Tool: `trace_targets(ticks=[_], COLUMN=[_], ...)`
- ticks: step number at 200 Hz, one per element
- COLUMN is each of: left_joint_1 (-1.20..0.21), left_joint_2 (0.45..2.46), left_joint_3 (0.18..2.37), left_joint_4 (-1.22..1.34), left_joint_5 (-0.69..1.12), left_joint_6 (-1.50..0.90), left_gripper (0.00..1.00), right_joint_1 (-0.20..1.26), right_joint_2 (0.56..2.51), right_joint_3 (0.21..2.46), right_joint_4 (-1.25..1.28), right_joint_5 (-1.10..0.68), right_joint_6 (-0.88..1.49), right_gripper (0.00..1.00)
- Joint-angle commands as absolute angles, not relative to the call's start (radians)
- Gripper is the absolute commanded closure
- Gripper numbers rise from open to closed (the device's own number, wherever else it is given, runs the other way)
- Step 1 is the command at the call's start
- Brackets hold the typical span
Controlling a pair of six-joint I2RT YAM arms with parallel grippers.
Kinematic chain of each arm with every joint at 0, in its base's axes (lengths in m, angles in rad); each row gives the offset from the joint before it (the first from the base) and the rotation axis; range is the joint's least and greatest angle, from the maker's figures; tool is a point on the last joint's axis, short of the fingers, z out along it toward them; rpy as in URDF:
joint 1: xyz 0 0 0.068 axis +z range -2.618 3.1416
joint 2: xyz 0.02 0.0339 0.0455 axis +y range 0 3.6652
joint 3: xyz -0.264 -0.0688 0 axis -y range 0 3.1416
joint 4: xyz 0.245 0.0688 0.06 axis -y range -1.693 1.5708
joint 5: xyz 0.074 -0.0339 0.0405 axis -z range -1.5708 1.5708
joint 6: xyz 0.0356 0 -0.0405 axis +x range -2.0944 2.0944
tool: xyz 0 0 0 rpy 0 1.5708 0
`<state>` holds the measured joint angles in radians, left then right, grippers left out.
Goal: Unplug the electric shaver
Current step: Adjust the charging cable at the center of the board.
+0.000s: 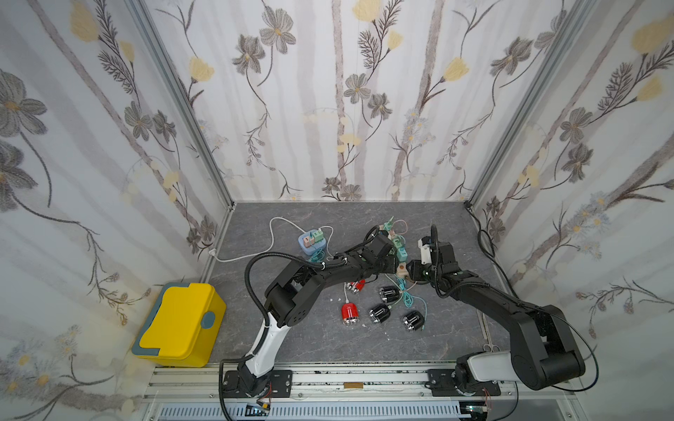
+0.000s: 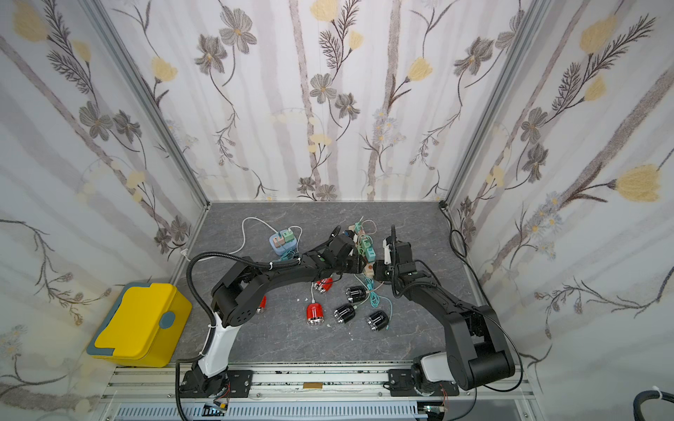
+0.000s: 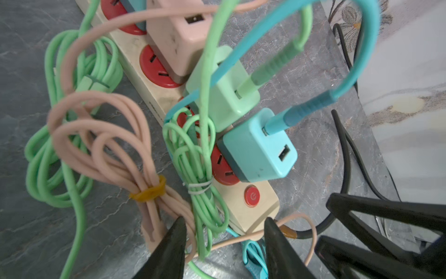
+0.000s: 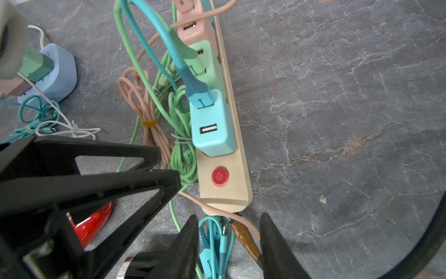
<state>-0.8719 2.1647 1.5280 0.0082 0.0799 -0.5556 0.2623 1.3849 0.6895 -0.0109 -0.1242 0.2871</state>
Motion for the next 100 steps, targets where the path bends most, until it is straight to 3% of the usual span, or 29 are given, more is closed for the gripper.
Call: trace_targets(ticks=[1, 100], left_joint_1=[-0.873, -0.879], left_joint_2=[2.191, 2.262], left_joint_3=[1.560, 1.627], left_joint_4=[-0.024, -0.089], left_joint_5=[0.069, 0.091], left_joint_6=[-0.530, -0.500], left_gripper=[0.52, 0.57], right_joint_1=[0.262, 0.262], right_joint_2=[1.378, 1.385], right_joint_3=[0.683, 0.676], right_joint_4=[0.018, 0.026], right_joint_5=[-0.129, -0.127], right_joint_6=[0.295, 0.298], right_gripper=[0.58, 0.58])
